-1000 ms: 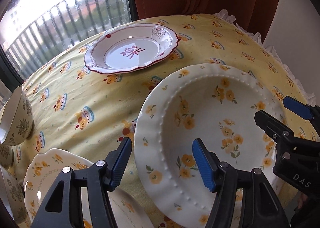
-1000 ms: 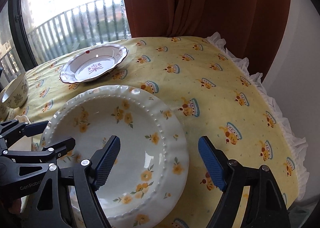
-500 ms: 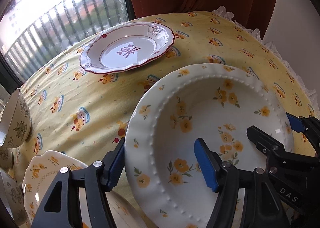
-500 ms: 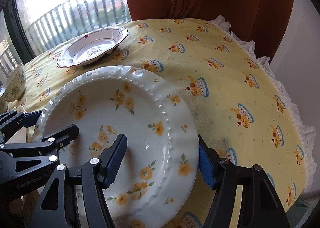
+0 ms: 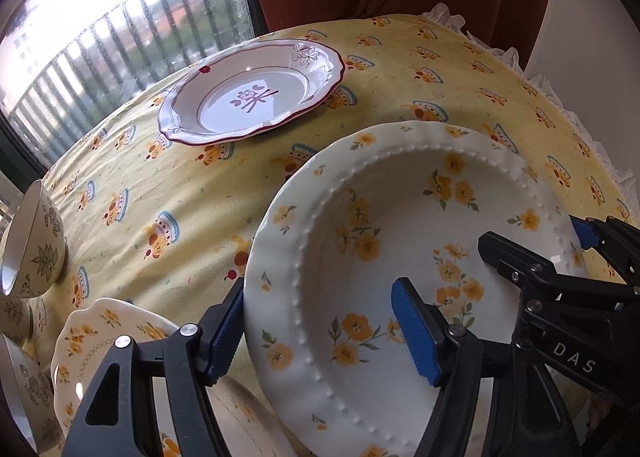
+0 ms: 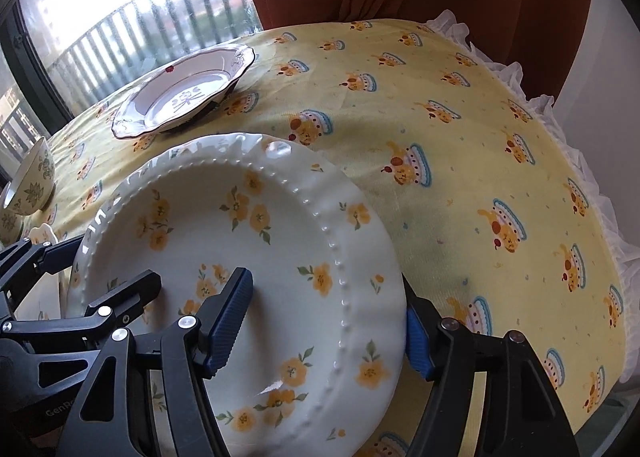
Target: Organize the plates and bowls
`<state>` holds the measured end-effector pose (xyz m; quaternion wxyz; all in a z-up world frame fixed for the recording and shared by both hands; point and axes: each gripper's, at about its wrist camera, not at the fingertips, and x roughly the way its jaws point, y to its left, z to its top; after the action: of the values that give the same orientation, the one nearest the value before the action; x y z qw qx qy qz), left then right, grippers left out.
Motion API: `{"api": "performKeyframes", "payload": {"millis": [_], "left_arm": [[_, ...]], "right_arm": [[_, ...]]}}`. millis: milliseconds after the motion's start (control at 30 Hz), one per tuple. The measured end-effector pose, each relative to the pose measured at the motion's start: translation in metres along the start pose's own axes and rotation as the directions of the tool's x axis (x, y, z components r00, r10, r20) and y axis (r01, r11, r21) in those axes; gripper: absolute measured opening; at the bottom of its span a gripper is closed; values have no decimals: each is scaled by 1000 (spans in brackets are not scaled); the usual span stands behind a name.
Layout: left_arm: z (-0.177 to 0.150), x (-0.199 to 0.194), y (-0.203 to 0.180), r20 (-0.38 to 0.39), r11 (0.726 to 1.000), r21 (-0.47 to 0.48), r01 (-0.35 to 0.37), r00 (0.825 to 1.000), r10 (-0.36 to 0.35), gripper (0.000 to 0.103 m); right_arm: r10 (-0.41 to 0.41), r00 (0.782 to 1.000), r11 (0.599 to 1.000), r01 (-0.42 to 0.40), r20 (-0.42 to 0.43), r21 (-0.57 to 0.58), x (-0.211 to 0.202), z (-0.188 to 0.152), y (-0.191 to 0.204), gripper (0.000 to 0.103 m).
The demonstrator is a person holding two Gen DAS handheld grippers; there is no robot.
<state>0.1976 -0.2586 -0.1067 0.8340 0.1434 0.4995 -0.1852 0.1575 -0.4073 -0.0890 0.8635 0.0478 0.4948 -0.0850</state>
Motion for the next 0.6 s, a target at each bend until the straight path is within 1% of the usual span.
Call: {"api": "performKeyframes", "payload": {"millis": [100,200,300,367,500,600], "left_arm": [[1,0,2,-12,1000,-16,13,1000,-13,71],[1,-1,4,-21,999,-29,31,999,-32,71],[1,-5,2,-15,999,-22,39,999,-39,70],[-1,-8,0,-5,999,-14,35,999,-35,72],[-1,-12,1,1,999,-16,45,999,-45,72],[-2,-17,1,12,999,-22,47,999,-47,72]], "right_arm": [[-16,1000,1000,16,-15,12,-2,3,0,70],[-39,999,999,39,-10,-1,-7,5,3,70],[-54,999,999,54,-3,6,-12,7,1,70],[-62,998,998,62,8,15,-17,7,0,70],[-86,995,996,85,45,11,-28,7,3,70],[-88,995,996,88,55,13,-34,7,4,70]]}}
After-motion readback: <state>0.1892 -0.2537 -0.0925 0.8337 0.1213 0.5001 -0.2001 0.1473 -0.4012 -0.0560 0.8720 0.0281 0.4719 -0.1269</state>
